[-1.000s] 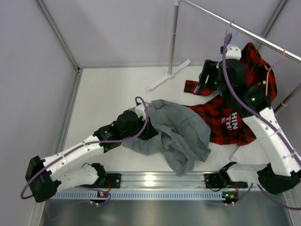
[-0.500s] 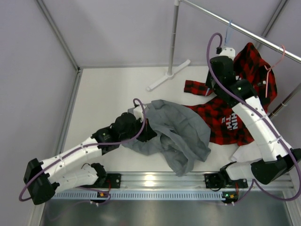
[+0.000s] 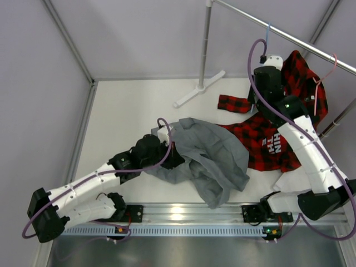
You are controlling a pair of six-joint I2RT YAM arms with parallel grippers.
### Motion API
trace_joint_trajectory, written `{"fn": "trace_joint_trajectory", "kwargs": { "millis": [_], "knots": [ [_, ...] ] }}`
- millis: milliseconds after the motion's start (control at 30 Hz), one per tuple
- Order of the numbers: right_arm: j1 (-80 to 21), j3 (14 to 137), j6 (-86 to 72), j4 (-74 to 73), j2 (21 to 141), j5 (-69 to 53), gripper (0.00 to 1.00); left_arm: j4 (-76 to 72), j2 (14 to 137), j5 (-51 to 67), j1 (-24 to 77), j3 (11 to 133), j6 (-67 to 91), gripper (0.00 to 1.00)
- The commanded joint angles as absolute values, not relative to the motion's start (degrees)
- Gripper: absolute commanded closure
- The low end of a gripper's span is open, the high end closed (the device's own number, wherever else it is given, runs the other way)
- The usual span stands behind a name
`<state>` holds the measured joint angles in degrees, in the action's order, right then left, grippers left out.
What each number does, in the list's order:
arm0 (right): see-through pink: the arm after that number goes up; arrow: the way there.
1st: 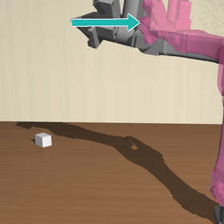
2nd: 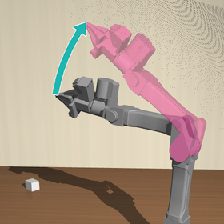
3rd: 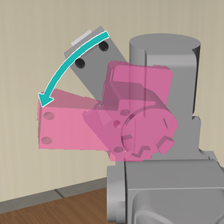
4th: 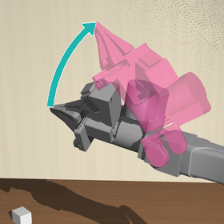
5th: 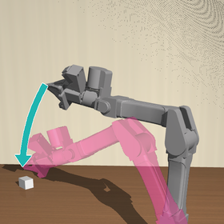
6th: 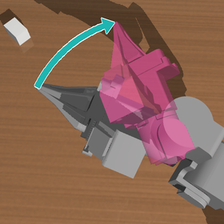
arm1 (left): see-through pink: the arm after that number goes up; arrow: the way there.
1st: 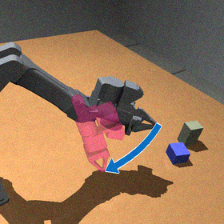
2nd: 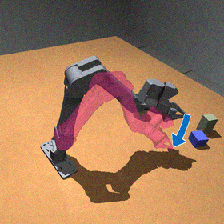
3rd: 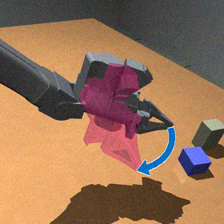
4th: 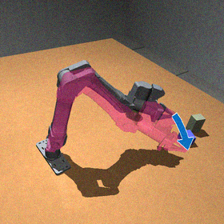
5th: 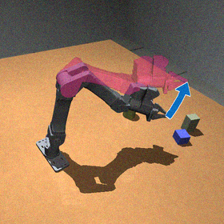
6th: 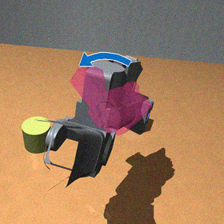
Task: Place the shirt on the hanger
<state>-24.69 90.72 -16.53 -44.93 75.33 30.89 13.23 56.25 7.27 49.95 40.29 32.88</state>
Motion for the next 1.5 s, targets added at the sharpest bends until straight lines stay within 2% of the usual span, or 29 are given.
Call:
{"fn": "trace_joint_trajectory", "kwargs": {
  "millis": [0, 333, 500, 533, 567, 600, 833, 1000, 1067, 1467],
  "knots": [
    [-22.8, 90.3, -13.9, -40.8, 72.9, 29.8, 0.94, 10.2, 54.5, 7.7, 49.8, 39.6, 32.7, 1.00],
    [-20.5, 88.5, -11.3, -39.0, 72.2, 27.9, 0.92, 10.2, 54.2, 7.6, 49.8, 39.2, 32.6, 1.00],
    [-19.8, 87.9, -9.6, -37.9, 72.2, 26.2, 0.96, 10.2, 54.7, 6.7, 49.8, 39.8, 32.5, 1.00],
    [-19.6, 87.6, -9.2, -37.4, 72.1, 25.8, 0.96, 10.2, 54.8, 6.8, 49.8, 39.8, 32.5, 1.00],
    [-19.3, 86.7, -8.4, -35.9, 72.0, 25.1, 0.89, 10.2, 54.8, 6.8, 49.8, 39.9, 32.6, 1.00],
    [-18.9, 86.2, -8.3, -35.3, 71.8, 24.2, 0.87, 10.2, 54.8, 6.5, 49.8, 39.8, 32.7, 1.00],
    [-17.9, 85.0, -8.1, -34.2, 72.4, 21.8, 0.83, 10.2, 54.9, 6.8, 49.8, 39.9, 32.4, 1.00],
    [-17.9, 85.0, -8.4, -33.7, 71.7, 20.7, 0.92, 10.1, 55.1, 6.9, 49.8, 39.7, 32.4, 1.00],
    [-17.8, 85.0, -8.2, -33.7, 71.6, 20.7, 1.00, 10.1, 55.1, 6.8, 49.8, 39.4, 32.6, 1.00],
    [-17.9, 89.9, -5.1, -33.7, 69.7, 16.4, 1.00, 10.2, 52.6, 4.2, 49.8, 39.9, 33.8, 1.00]
  ]
}}
